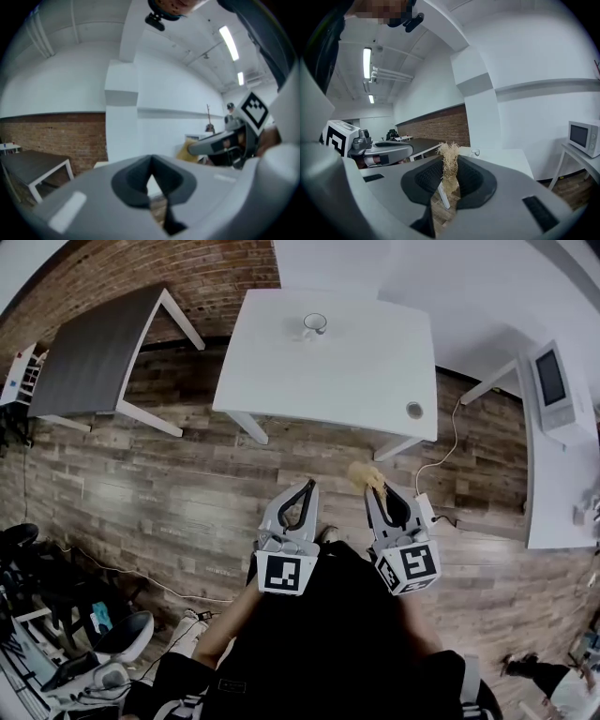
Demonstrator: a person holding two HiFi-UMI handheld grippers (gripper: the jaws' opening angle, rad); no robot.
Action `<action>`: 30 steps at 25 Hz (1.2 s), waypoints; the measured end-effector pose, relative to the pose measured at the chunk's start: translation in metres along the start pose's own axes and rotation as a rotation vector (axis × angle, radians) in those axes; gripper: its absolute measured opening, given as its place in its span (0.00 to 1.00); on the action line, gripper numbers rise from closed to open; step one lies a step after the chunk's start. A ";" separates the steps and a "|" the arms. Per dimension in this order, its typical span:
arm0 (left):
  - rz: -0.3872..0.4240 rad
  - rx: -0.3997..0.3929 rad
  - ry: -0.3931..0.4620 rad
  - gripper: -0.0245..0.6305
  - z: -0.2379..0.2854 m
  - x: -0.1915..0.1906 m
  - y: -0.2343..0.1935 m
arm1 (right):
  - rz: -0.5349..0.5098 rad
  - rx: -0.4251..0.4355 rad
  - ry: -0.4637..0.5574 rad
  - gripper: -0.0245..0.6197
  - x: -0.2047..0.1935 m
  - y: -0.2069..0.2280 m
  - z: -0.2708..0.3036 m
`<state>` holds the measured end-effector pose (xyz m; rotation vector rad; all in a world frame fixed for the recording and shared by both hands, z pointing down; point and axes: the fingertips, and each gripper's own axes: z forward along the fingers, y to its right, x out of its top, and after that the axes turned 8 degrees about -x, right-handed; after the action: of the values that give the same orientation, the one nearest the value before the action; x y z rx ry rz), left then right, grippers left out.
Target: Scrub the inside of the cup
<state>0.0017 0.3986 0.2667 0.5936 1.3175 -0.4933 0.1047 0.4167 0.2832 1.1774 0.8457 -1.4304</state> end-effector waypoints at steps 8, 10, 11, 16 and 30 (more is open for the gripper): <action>-0.032 0.082 -0.056 0.04 -0.001 -0.013 -0.010 | 0.004 0.063 -0.008 0.13 -0.002 0.011 0.021; -0.034 0.078 -0.068 0.04 0.004 -0.017 -0.017 | 0.005 0.067 -0.018 0.14 -0.002 0.010 0.029; -0.037 0.075 -0.068 0.04 0.008 -0.019 -0.021 | 0.004 0.065 -0.020 0.14 -0.001 0.010 0.035; -0.052 0.036 -0.047 0.04 0.037 -0.026 -0.055 | -0.010 0.025 -0.036 0.14 0.006 0.013 0.075; -0.057 -0.136 -0.019 0.04 0.110 -0.034 -0.178 | -0.007 -0.100 -0.048 0.13 0.057 0.008 0.211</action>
<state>-0.0373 0.1919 0.2943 0.4386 1.3411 -0.4505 0.0687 0.2014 0.2853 1.0621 0.8785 -1.4007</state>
